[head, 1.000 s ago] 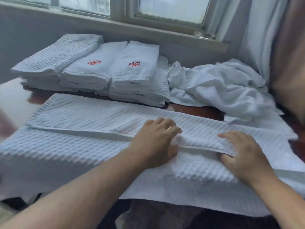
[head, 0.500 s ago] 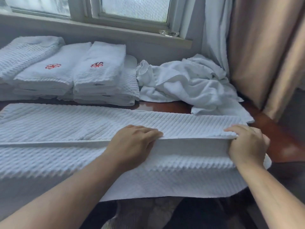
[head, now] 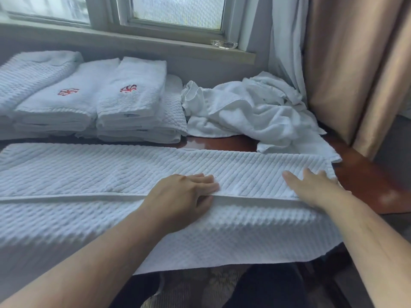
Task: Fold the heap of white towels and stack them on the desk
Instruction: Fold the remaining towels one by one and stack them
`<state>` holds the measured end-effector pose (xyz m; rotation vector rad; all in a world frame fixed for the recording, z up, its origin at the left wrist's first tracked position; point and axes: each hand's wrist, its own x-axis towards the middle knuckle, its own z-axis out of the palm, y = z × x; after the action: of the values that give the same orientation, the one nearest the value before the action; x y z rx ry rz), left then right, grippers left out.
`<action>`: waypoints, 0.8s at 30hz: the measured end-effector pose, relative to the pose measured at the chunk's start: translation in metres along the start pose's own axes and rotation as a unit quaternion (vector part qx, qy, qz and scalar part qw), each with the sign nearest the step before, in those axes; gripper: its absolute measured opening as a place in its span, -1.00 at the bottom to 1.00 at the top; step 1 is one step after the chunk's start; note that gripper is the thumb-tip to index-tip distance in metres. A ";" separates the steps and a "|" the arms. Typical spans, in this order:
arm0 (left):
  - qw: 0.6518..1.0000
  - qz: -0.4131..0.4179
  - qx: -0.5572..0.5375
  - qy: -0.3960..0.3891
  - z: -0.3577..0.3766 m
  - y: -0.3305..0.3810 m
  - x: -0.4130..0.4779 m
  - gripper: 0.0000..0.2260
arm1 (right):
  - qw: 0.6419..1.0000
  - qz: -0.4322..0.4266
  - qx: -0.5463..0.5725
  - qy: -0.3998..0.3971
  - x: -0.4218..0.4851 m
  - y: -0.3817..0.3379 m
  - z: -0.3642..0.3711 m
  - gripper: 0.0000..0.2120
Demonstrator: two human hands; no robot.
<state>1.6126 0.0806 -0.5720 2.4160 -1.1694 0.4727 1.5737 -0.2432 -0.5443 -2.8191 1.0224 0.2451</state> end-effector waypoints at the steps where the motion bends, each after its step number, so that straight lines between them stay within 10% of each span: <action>1: 1.000 0.002 -0.008 -0.007 0.001 -0.002 0.000 -0.77 | 1.000 0.001 -0.007 0.003 0.004 0.000 0.006 -0.11; 15: 0.978 -0.067 0.012 -0.199 0.006 -0.006 -0.002 -0.48 | 0.993 -0.027 0.076 0.091 0.018 0.034 0.013 -0.40; 21: 0.993 -0.036 0.006 -0.110 0.008 0.021 -0.004 -0.59 | 0.873 -0.160 0.248 0.389 -0.032 0.066 0.040 -0.76; 24: 0.995 0.002 0.015 -0.096 0.015 0.053 -0.001 -0.54 | 0.834 -0.092 0.338 0.426 -0.054 0.089 0.077 -0.76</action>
<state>1.5720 0.0443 -0.5734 2.5297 -1.2552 0.2635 1.4672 -0.2636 -0.6154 -2.2590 0.6928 -1.2395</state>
